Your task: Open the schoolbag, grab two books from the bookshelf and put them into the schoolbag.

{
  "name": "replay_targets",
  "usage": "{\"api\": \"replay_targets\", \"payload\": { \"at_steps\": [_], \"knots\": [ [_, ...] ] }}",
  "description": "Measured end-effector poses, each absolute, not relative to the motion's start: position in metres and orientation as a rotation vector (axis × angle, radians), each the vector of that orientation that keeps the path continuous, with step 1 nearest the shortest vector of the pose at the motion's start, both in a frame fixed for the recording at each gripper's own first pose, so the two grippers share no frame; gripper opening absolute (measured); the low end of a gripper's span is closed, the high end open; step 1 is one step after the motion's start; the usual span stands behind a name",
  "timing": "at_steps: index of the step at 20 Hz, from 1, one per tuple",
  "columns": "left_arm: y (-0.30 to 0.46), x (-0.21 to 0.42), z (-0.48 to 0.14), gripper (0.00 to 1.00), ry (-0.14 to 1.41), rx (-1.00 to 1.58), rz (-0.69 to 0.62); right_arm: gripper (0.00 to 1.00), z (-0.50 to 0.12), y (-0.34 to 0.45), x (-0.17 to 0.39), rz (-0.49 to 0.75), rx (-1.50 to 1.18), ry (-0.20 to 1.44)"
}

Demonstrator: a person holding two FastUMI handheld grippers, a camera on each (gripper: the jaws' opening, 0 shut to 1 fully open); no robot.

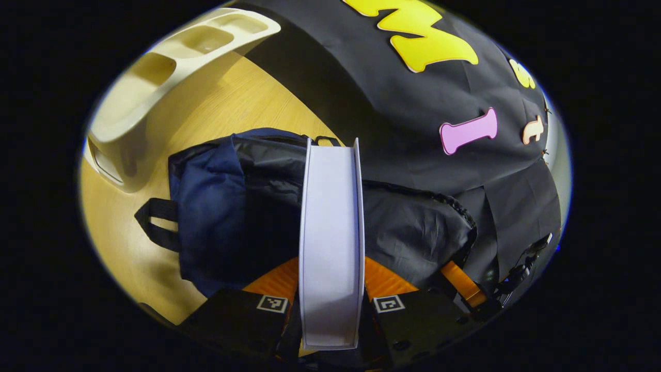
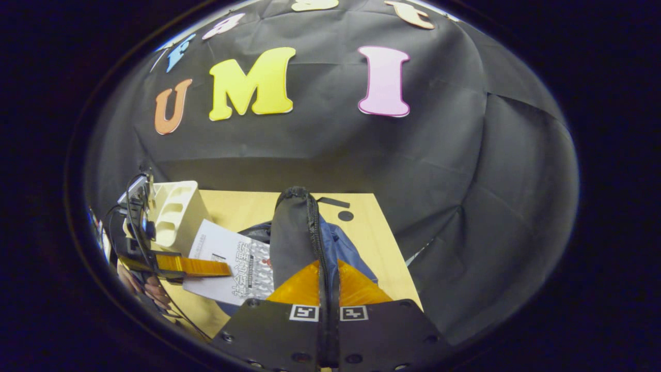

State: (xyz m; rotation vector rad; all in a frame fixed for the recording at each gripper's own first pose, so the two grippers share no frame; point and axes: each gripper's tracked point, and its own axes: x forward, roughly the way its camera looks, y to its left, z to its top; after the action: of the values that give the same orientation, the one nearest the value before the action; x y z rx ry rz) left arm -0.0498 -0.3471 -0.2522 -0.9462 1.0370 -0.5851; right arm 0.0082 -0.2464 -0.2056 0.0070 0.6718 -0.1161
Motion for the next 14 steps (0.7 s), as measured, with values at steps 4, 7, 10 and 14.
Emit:
{"api": "replay_targets", "payload": {
  "at_steps": [4, 7, 10, 14],
  "knots": [
    [-0.369, -0.047, -0.261, 0.46, 1.033, -0.981, -0.605, 0.0, -0.204, -0.245, 0.008, -0.112, 0.015, 0.672],
    [-0.378, -0.045, -0.272, 0.45, 1.05, -1.065, -0.59, 0.02, -0.201, -0.24, 0.01, -0.101, 0.01, 0.665],
    [-0.391, -0.046, -0.281, 0.46, 1.074, -1.114, -0.6, 0.0, -0.201, -0.236, 0.013, -0.088, 0.001, 0.661],
    [-0.413, -0.055, -0.298, 0.48, 1.124, -1.135, -0.632, 0.02, -0.202, -0.231, 0.014, -0.08, -0.006, 0.662]
  ]
}}
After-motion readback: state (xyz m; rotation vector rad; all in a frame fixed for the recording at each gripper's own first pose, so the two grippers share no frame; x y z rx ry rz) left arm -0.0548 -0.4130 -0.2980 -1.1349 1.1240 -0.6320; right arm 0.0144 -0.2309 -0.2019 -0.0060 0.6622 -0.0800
